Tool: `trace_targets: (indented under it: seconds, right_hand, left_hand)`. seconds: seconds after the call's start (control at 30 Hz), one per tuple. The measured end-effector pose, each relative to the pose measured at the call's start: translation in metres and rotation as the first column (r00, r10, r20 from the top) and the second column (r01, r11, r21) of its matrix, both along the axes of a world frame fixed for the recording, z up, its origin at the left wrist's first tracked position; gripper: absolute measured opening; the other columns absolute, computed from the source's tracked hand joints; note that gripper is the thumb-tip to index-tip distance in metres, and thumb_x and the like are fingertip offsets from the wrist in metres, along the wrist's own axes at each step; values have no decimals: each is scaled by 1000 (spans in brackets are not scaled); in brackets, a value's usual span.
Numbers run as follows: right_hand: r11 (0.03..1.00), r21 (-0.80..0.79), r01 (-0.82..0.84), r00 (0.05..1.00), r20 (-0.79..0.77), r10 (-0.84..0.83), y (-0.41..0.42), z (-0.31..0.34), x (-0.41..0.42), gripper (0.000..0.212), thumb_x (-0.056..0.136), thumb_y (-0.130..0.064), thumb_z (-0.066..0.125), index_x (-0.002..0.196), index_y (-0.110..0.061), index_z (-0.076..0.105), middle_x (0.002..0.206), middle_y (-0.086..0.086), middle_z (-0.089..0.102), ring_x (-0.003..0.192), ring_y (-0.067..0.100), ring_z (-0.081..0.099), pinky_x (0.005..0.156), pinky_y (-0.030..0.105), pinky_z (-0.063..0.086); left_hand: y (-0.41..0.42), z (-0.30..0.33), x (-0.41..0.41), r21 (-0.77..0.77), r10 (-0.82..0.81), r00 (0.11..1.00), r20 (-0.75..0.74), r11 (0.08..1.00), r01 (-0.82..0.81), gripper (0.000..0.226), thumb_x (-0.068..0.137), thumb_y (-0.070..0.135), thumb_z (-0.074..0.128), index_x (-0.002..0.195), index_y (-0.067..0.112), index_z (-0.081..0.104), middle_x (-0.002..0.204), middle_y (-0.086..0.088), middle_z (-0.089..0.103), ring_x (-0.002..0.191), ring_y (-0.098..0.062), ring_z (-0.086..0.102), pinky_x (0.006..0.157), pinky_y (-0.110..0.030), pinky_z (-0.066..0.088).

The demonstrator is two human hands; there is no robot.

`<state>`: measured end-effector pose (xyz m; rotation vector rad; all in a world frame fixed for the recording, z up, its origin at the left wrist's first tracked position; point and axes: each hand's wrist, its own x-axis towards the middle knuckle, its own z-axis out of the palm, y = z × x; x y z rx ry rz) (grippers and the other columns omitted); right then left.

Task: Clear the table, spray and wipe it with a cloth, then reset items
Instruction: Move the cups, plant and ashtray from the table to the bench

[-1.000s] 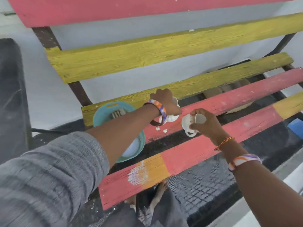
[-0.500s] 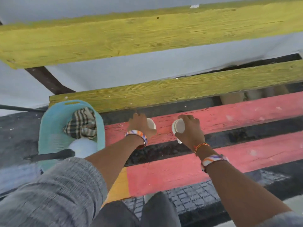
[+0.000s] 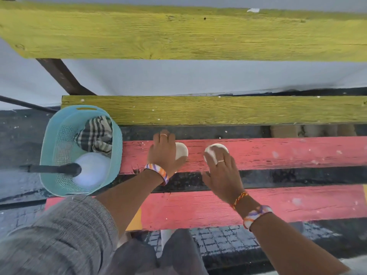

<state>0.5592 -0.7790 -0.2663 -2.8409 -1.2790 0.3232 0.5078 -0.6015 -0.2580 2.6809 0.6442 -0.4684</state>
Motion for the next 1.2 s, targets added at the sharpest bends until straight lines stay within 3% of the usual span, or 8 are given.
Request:
trace_targets:
  seconds: [0.07,0.13,0.23,0.37,0.53,0.8,1.03,1.2]
  right_hand:
    - [976,29,-216,975,68,214,-2,-1,-20,35,70,-27,64,103,-17,58,105,8,67,99,27,62,78,38,53]
    - [921,-41,-387,922,-11,387,-2,-5,-40,16,68,-26,62,83,-21,67,87,-2,70,87,19,64,74,31,52]
    - [785,-214,-582,805,-286,519,5,-7,-71,12,61,-26,74,70,-22,67,64,-5,67,62,14,65,58,21,50]
    - [675,-440,-592,784,-507,358,28,0,-111,24,91,-6,41,110,-4,56,106,18,64,98,35,61,79,40,47]
    - [666,-534,-521,833,-488,261,77,24,-162,30,96,-17,39,120,-5,52,120,19,58,110,35,56,88,40,45]
    - [946,-205,-250,951,-237,199,195,98,-248,34,96,-29,37,103,-7,62,105,16,66,98,33,62,76,34,47]
    - [975,121,-188,942,-258,213,294,157,-273,19,87,-23,48,81,-13,64,87,17,69,83,34,64,71,41,49]
    - [950,297,-96,929,-317,193,358,186,-274,26,86,-22,53,61,-17,44,62,3,52,59,17,45,50,23,26]
  left_hand:
    - [6,0,-16,6,-142,967,209,990,144,40,74,32,57,103,4,57,107,-18,60,101,-38,57,73,-43,56]
    - [13,0,-37,7,-300,903,306,950,313,28,73,26,47,88,7,61,88,-13,66,81,-33,65,58,-35,57]
    - [17,2,-75,-68,-460,870,175,876,477,25,80,17,43,94,9,63,88,-10,65,75,-29,66,57,-30,55]
    - [30,5,-133,-220,-504,844,-182,858,465,44,92,19,41,134,8,37,132,-13,48,119,-30,51,92,-38,45]
    - [55,24,-192,-227,-558,794,-240,828,513,41,92,19,42,131,7,40,133,-15,49,122,-34,48,91,-40,43]
    - [133,123,-279,-1,-489,868,82,871,491,30,92,19,41,115,4,54,119,-16,58,111,-34,56,83,-40,46]
    - [228,190,-322,-21,-245,924,293,965,263,25,89,22,46,102,8,62,108,-14,64,102,-32,60,83,-35,49]
    - [294,214,-317,-244,58,893,447,968,59,24,84,21,57,103,11,67,108,-7,68,102,-23,61,81,-21,43]
